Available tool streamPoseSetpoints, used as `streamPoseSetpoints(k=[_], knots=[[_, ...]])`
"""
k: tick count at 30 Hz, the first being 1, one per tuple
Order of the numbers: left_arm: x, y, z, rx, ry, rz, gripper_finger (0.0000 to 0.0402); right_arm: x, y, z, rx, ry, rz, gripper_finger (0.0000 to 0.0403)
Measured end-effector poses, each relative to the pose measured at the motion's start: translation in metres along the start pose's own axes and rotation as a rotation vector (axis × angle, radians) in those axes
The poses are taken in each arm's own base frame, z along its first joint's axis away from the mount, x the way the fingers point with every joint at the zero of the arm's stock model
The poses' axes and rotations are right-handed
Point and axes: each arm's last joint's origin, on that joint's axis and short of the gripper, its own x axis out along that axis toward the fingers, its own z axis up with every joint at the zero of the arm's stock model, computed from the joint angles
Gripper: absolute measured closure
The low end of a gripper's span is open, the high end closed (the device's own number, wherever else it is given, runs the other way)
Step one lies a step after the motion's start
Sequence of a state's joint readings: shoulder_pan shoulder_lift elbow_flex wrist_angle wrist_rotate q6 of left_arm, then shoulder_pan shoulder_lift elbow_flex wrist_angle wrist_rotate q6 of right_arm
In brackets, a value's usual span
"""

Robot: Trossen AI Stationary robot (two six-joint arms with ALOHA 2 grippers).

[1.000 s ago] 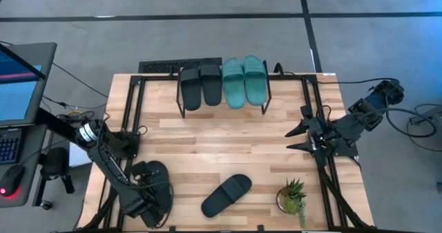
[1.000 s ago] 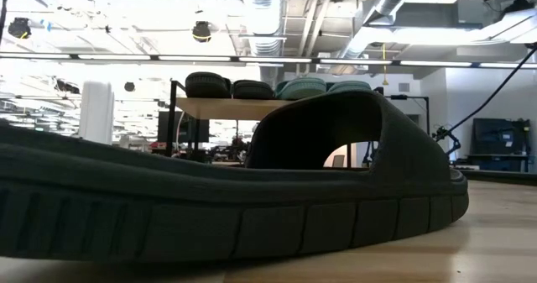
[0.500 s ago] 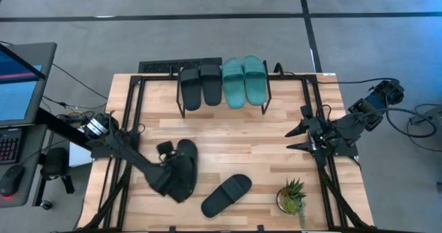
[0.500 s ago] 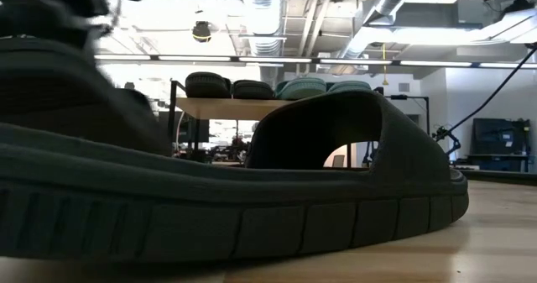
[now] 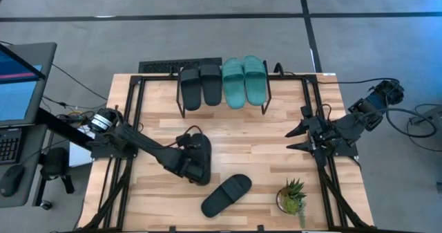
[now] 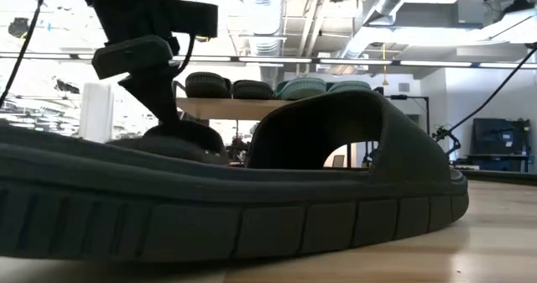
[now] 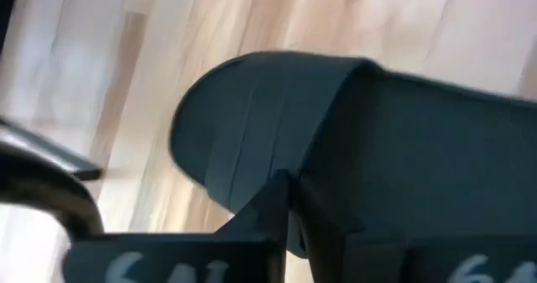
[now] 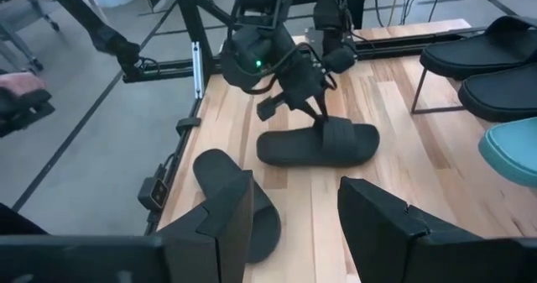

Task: Pick and place slides into the shelf
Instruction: Put the black slipper under the shelf

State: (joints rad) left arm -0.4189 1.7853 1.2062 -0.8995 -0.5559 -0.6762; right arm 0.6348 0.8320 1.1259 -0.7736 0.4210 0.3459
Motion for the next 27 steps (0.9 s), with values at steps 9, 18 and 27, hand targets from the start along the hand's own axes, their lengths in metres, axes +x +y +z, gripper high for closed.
streamPoseSetpoints(k=[9, 18, 27], knots=[[-0.006, -0.001, 0.008, 0.009, -0.026, -0.019, 0.03, 0.0, -0.001, -0.001, 0.0, 0.014, -0.008, 0.0242], [-0.038, 0.001, 0.006, -0.052, -0.015, 0.074, 0.0223, 0.003, -0.004, -0.002, 0.001, 0.033, -0.041, 0.0242], [-0.117, 0.022, -0.022, -0.123, -0.297, 0.135, 0.0221, 0.051, 0.012, -0.003, -0.067, 0.119, -0.086, 0.0242]])
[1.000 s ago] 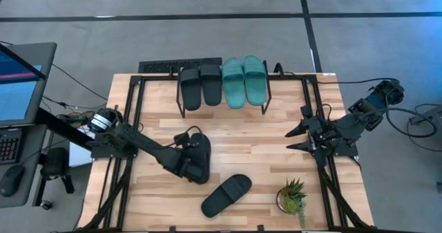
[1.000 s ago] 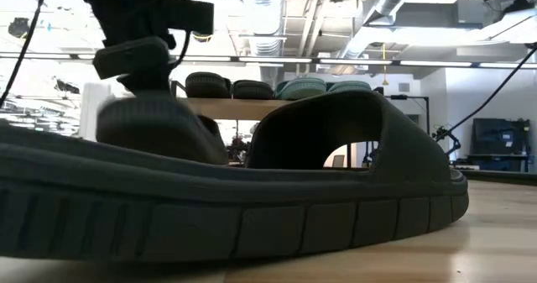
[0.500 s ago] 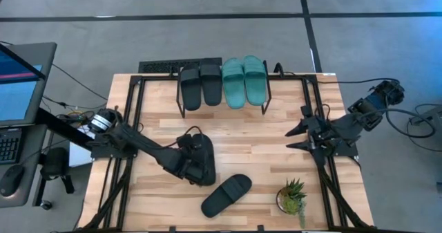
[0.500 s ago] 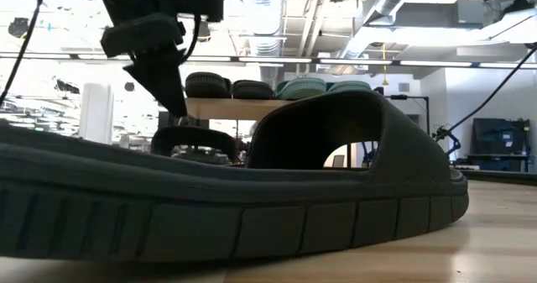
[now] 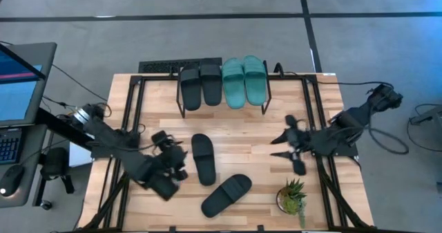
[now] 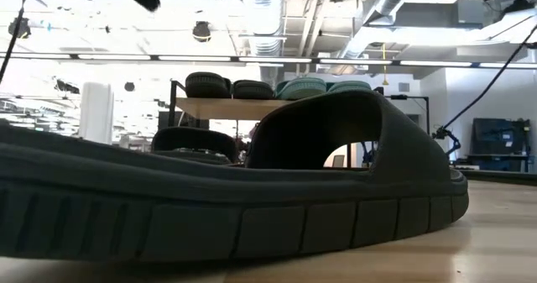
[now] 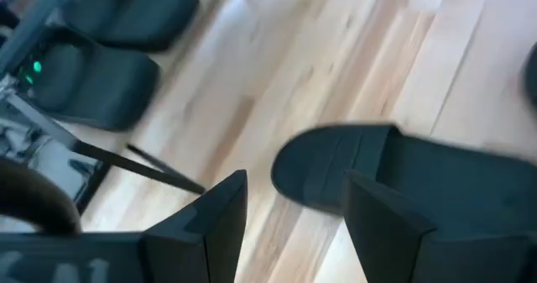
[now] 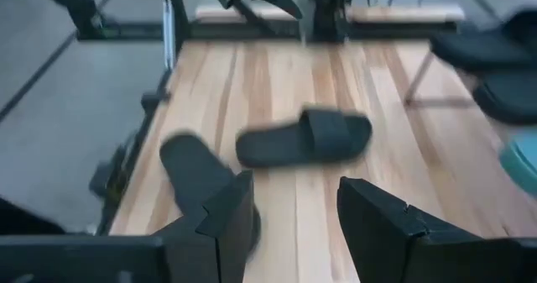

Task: Pick and place slides into the shelf
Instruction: Put the black slipper under the shelf

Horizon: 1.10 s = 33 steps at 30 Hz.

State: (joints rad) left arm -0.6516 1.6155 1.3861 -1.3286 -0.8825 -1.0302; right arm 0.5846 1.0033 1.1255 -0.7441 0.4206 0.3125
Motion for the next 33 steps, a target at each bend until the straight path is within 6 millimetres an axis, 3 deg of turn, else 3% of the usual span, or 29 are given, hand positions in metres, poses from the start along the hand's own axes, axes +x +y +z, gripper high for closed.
streamPoseSetpoints(k=[7, 12, 16, 21, 33], knots=[[-0.064, 0.051, -0.014, -0.09, -0.242, -0.088, 0.0231, 0.066, 0.012, 0.024, -0.036, -0.123, -0.072, 0.0242], [-0.092, 0.091, -0.026, -0.171, -0.428, -0.151, 0.0233, 0.129, 0.007, 0.017, -0.008, -0.05, -0.144, 0.0242], [-0.096, 0.115, -0.038, -0.185, -0.475, -0.215, 0.0233, 0.175, 0.013, 0.009, 0.019, -0.058, -0.147, 0.0242], [-0.091, 0.13, -0.052, -0.19, -0.483, -0.257, 0.0233, 0.217, 0.02, 0.004, 0.039, -0.059, -0.176, 0.0242], [-0.077, 0.135, -0.068, -0.214, -0.497, -0.256, 0.0233, 0.284, 0.027, 0.002, -0.045, 0.074, -0.22, 0.0242]])
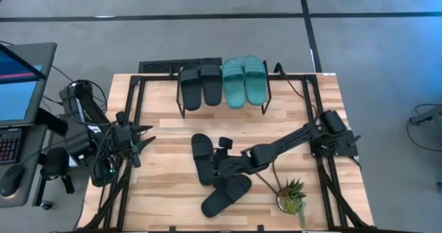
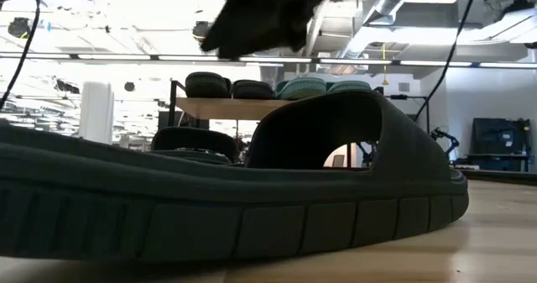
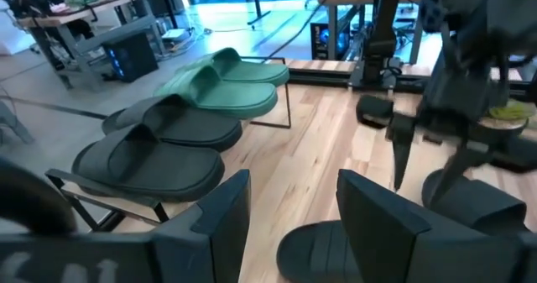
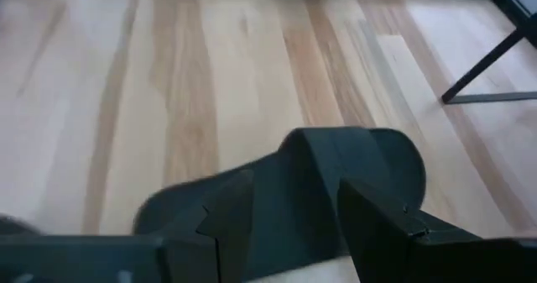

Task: Pick and place slides into the shelf
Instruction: Put the black slipper under the shelf

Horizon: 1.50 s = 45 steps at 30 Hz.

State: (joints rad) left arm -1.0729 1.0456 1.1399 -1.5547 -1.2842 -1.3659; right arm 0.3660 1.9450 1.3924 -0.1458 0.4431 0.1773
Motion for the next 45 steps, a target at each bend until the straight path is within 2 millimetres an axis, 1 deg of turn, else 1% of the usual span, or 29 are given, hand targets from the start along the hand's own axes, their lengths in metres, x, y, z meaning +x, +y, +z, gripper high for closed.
streamPoseSetpoints(k=[6, 11, 14, 17, 23, 31, 35, 45], knots=[[0.001, -0.001, -0.003, -0.016, -0.012, 0.007, 0.0233, 0.024, -0.004, -0.009, -0.025, 0.087, -0.043, 0.0242], [0.001, -0.001, -0.003, -0.024, -0.012, 0.006, 0.0233, 0.04, -0.004, -0.011, -0.032, 0.099, -0.056, 0.0242], [0.001, -0.001, -0.003, -0.024, -0.012, 0.005, 0.0233, 0.049, -0.001, -0.014, -0.072, 0.115, -0.066, 0.0242], [0.001, -0.001, -0.003, -0.024, -0.013, 0.005, 0.0233, 0.056, 0.001, -0.017, -0.102, 0.154, -0.126, 0.0242], [0.001, -0.001, -0.003, -0.023, -0.024, 0.007, 0.0233, 0.067, 0.0, -0.014, -0.114, 0.175, -0.177, 0.0242], [0.001, -0.001, -0.003, -0.023, -0.029, 0.008, 0.0233, 0.072, -0.01, -0.013, -0.112, 0.2, -0.213, 0.0242], [0.001, -0.001, -0.003, -0.023, -0.029, 0.008, 0.0233, 0.074, -0.015, -0.013, -0.107, 0.21, -0.194, 0.0242], [0.001, -0.001, -0.003, -0.023, -0.028, 0.008, 0.0233, 0.073, -0.011, -0.013, -0.189, 0.217, -0.161, 0.0242]])
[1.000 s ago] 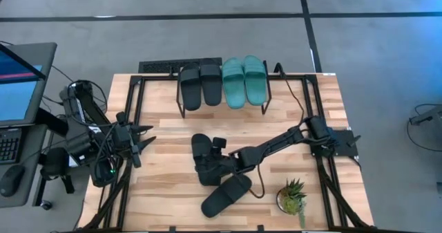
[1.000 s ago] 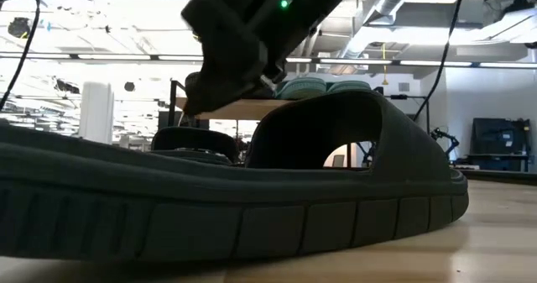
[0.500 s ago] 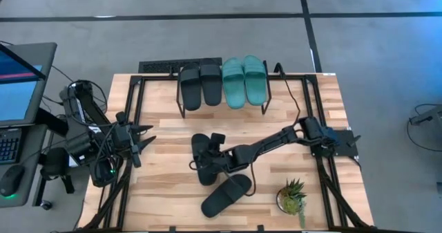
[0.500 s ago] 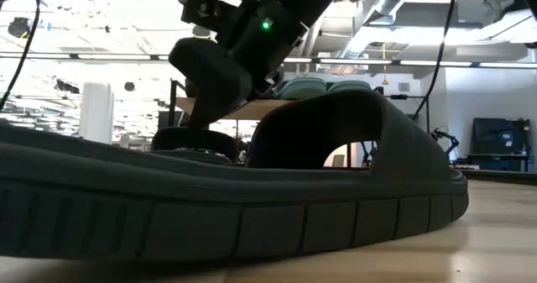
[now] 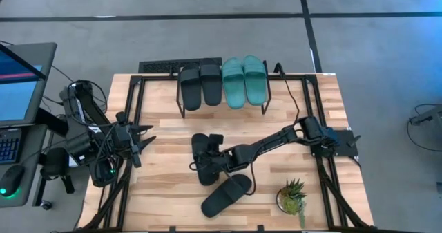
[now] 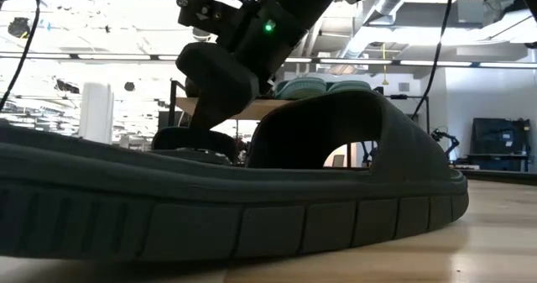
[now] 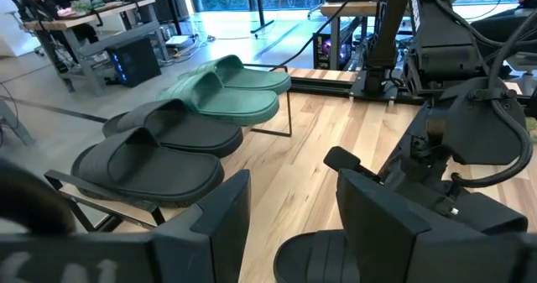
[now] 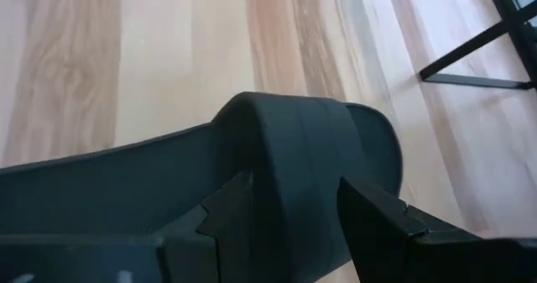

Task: Pick and place slides into the shelf
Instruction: Put the black slipper under the shelf

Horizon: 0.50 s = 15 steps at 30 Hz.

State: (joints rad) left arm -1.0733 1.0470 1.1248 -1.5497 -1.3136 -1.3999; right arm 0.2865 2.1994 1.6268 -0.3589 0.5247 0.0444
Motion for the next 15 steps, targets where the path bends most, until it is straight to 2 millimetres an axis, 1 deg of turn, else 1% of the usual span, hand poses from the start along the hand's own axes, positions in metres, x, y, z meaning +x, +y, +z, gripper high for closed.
streamPoseSetpoints(k=[5, 7, 8, 11, 15], knots=[[0.0, 0.0, 0.0, -0.002, 0.0, 0.0, 0.0233, 0.003, -0.004, 0.0, 0.006, 0.005, -0.007, 0.0242], [0.0, 0.0, 0.0, -0.003, -0.001, 0.0, 0.0233, 0.012, -0.003, -0.003, 0.012, 0.005, -0.011, 0.0242], [0.0, 0.0, 0.0, -0.003, -0.001, 0.0, 0.0233, 0.015, -0.002, -0.007, -0.001, 0.029, -0.012, 0.0242], [0.0, 0.0, 0.0, -0.01, 0.0, 0.0, 0.0233, 0.022, 0.002, -0.01, 0.01, 0.033, -0.016, 0.0242], [0.0, 0.0, 0.0, -0.016, 0.005, -0.001, 0.0233, 0.02, 0.006, -0.011, 0.045, 0.025, -0.07, 0.0252]])
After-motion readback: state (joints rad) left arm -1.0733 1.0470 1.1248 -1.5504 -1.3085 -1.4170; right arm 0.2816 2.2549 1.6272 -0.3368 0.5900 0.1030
